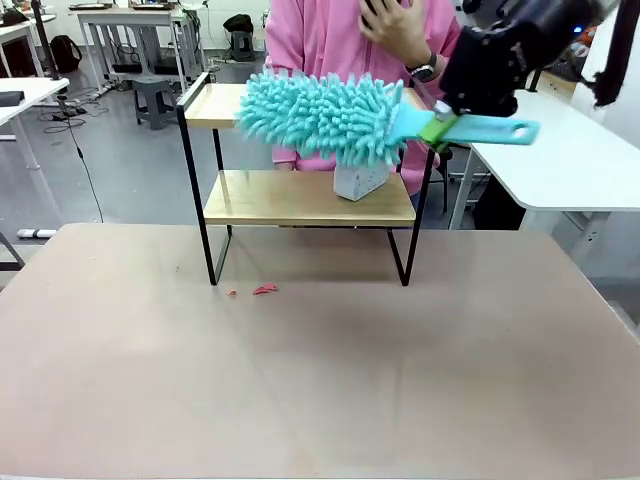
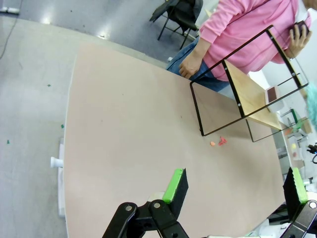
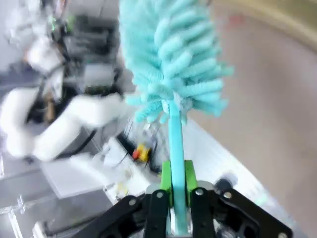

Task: Clean the shelf.
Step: Clean the remaining tier of the Shelf with the Duster once objects are removed.

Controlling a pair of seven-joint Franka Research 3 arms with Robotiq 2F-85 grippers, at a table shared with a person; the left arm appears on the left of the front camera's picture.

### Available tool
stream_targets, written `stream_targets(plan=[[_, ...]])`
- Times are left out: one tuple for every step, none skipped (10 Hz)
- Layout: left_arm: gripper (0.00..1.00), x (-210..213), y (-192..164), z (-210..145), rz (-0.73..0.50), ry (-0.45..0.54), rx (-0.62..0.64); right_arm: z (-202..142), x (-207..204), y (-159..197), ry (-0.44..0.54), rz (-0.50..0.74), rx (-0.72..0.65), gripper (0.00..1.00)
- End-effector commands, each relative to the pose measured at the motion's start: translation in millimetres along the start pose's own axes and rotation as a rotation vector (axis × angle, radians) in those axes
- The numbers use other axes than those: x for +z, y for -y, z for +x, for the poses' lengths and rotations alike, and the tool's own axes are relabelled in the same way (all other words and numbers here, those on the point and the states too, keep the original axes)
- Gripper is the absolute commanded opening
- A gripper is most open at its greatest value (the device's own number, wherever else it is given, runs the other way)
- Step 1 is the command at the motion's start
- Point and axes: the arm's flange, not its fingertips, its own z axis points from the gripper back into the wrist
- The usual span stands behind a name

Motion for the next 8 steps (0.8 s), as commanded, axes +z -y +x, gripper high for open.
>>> stream_targets(plan=[[1.00,-2,1,-2,-0.019,0.017,-0.017,-8,12,7,-0.250,0.129,0.068,0.13],[1.00,-2,1,-2,-0.019,0.017,-0.017,-13,13,9,-0.289,0.184,0.081,0.13],[1.00,-2,1,-2,-0.019,0.017,-0.017,-15,16,14,-0.269,0.199,0.070,0.13],[1.00,-2,1,-2,-0.019,0.017,-0.017,-15,18,19,-0.254,0.215,0.061,0.13],[1.00,-2,1,-2,-0.019,0.017,-0.017,-14,18,24,-0.240,0.229,0.050,0.13],[1.00,-2,1,-2,-0.019,0.017,-0.017,-16,18,26,-0.243,0.246,0.047,0.13],[1.00,-2,1,-2,-0.019,0.017,-0.017,-21,20,28,-0.240,0.270,0.054,0.13],[1.00,-2,1,-2,-0.019,0.017,-0.017,-35,27,28,-0.214,0.319,0.089,0.13]])
